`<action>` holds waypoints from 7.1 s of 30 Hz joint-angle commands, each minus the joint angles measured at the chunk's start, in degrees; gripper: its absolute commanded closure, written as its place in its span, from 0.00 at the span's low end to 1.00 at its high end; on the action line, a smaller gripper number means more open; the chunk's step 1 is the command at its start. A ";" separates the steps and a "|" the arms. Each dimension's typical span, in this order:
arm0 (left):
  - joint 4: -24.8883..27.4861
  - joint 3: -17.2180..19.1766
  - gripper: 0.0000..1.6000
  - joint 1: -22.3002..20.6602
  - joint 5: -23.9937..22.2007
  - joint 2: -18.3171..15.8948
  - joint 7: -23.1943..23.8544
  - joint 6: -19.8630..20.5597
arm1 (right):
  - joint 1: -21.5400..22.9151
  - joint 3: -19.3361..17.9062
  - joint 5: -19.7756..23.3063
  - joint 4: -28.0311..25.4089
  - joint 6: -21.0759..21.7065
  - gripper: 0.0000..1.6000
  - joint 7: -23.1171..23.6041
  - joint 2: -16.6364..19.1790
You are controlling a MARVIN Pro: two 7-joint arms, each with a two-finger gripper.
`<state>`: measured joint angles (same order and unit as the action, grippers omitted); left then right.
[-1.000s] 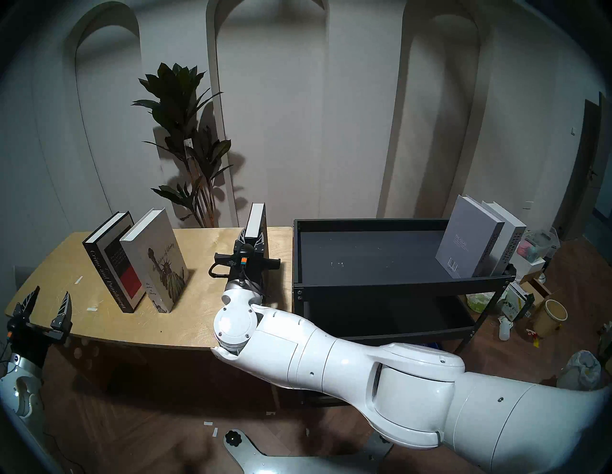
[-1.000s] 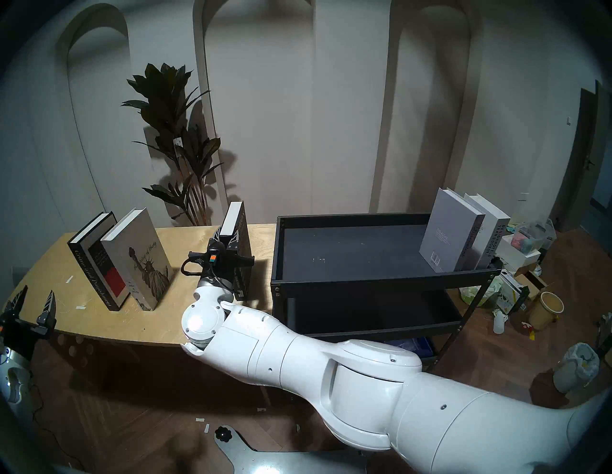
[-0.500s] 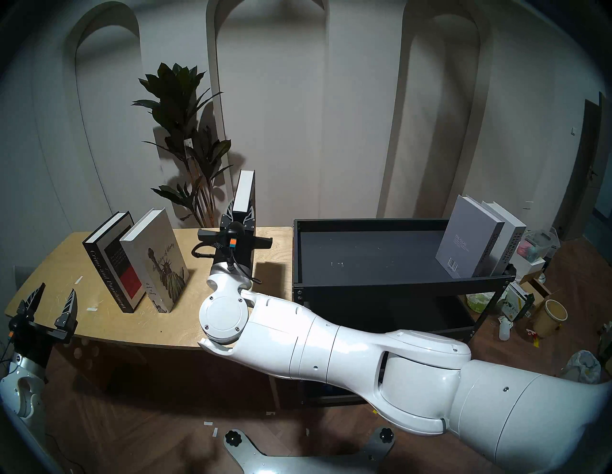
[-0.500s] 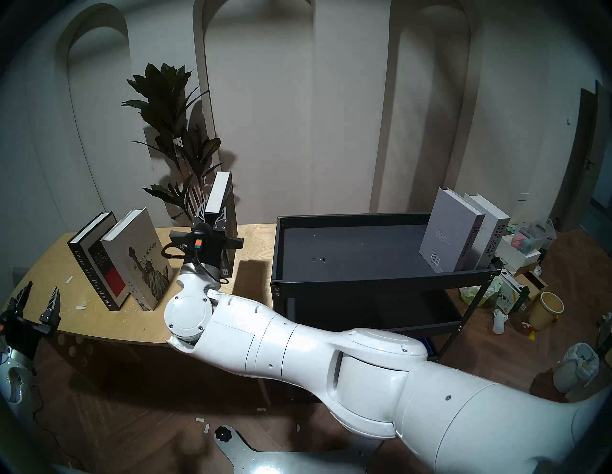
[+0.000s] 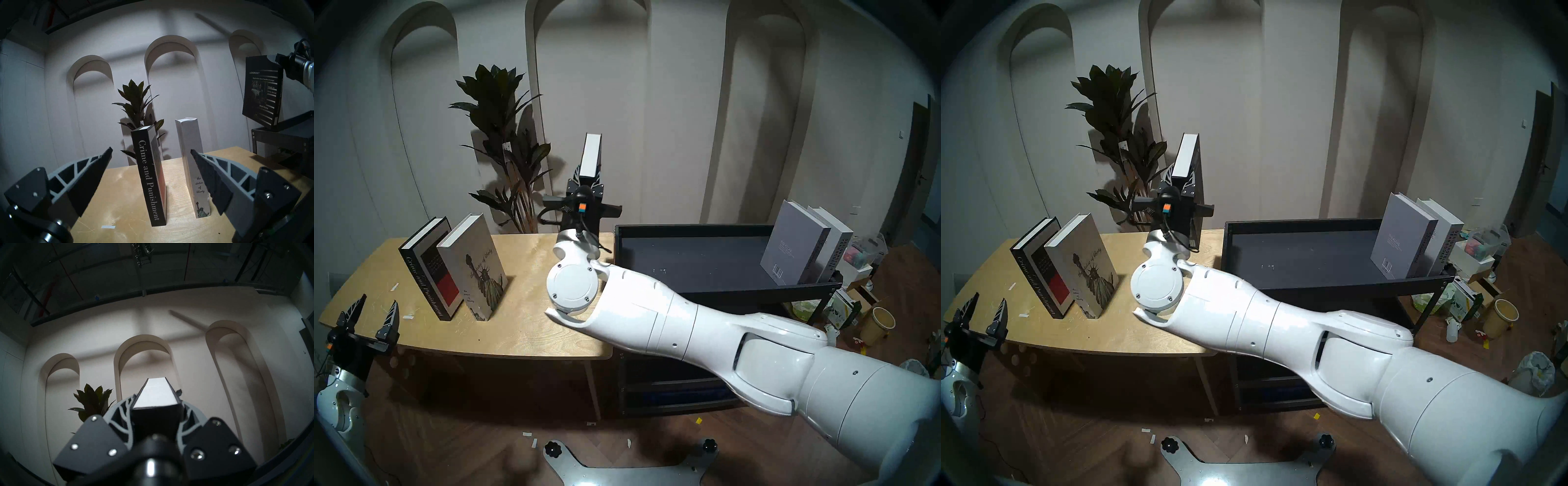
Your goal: Move the books from the display table onto the shelf, standing them upright with spines facing out and tallest at one end
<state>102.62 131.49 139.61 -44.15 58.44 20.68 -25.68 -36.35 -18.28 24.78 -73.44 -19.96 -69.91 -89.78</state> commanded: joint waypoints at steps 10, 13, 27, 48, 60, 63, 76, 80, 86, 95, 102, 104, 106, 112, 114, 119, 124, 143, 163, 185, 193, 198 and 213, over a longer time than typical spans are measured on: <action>1.09 -2.21 0.00 -1.69 0.40 -1.82 0.28 0.95 | 0.66 -8.11 0.99 -4.61 4.71 1.00 -1.24 12.63; 1.20 -2.67 0.00 -1.99 0.49 -2.03 0.33 1.21 | 0.01 -8.94 1.47 -5.09 5.42 1.00 -1.11 14.16; 1.41 -4.38 0.00 -3.37 1.16 -2.91 0.26 2.47 | -1.46 -9.97 4.81 -11.65 8.24 1.00 2.35 24.77; 1.26 -5.68 0.00 -4.63 2.15 -3.46 -0.60 4.09 | -5.65 -9.75 11.56 -23.80 9.14 1.00 9.67 37.91; 1.62 -7.16 0.00 -5.34 2.78 -3.77 -1.10 5.01 | -8.21 -11.43 15.16 -27.82 9.00 1.00 12.51 46.24; 1.75 -7.57 0.00 -5.55 2.96 -3.85 -1.24 5.23 | -8.57 -12.21 16.06 -28.35 8.87 1.00 13.14 48.16; 2.85 -9.26 0.00 -6.99 3.91 -4.62 -2.28 6.36 | -10.88 -17.55 23.35 -30.90 7.36 1.00 14.27 58.20; 3.16 -9.56 0.00 -7.32 4.17 -4.77 -2.60 6.58 | -11.50 -18.14 25.21 -32.12 7.30 1.00 14.88 59.09; 3.74 -10.00 0.00 -7.87 4.82 -4.96 -3.36 7.07 | -12.95 -19.20 29.00 -34.20 7.39 1.00 16.28 61.88; 4.92 -11.41 0.00 -8.52 6.04 -5.03 -4.54 7.99 | -15.64 -19.82 35.08 -36.87 7.97 1.00 19.34 67.78; 6.45 -13.00 0.00 -9.15 7.19 -5.07 -5.68 8.70 | -15.43 -20.79 39.51 -39.62 8.15 1.00 24.12 72.60; 6.81 -13.40 0.00 -9.28 7.51 -4.95 -6.16 8.90 | -15.11 -21.37 40.84 -39.88 8.19 1.00 25.77 73.87; 7.06 -13.73 0.00 -9.35 7.80 -4.82 -6.63 9.08 | -14.88 -21.96 42.03 -39.76 8.23 1.00 27.16 74.16; 7.89 -14.86 0.00 -9.18 8.80 -4.23 -8.23 9.67 | -15.54 -22.43 46.14 -39.15 8.89 1.00 32.51 77.38; 8.17 -15.27 0.00 -9.12 9.19 -4.03 -8.83 9.86 | -16.02 -22.20 47.48 -38.49 9.25 1.00 34.55 78.65; 9.25 -16.42 0.00 -9.14 10.33 -3.58 -10.06 10.16 | -16.11 -22.26 50.23 -36.65 9.49 1.00 39.38 79.89; 10.93 -18.18 0.00 -9.30 12.09 -2.73 -12.00 10.72 | -14.12 -24.29 53.13 -37.01 7.61 1.00 45.20 80.94; 16.05 -21.14 0.00 -9.92 23.54 1.16 -25.61 16.11 | -16.61 -24.00 59.45 -33.83 -0.63 1.00 65.24 82.51; 14.85 -22.09 0.00 -10.78 27.32 1.96 -30.25 18.82 | -19.78 -21.99 44.45 -29.10 -16.57 1.00 53.81 76.94; 14.08 -20.14 0.00 -10.45 27.35 0.64 -27.56 18.76 | -18.08 -19.14 40.79 -26.45 -7.41 1.00 46.58 69.35; 13.55 -20.15 0.00 -11.30 27.17 0.30 -26.63 19.07 | -17.58 -19.01 39.30 -25.80 -4.52 1.00 45.05 68.65; 13.41 -20.27 0.00 -11.71 27.20 0.30 -26.33 19.24 | -18.30 -18.81 39.49 -24.73 -4.70 1.00 44.92 68.66; 14.07 -22.08 0.00 -13.55 28.34 -0.03 -26.41 20.47 | -19.91 -18.13 40.79 -24.02 -6.56 1.00 45.41 70.19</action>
<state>115.43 109.66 127.50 -16.24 58.81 -5.24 -5.54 -56.38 -35.74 65.09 -97.08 -25.21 -25.27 -20.53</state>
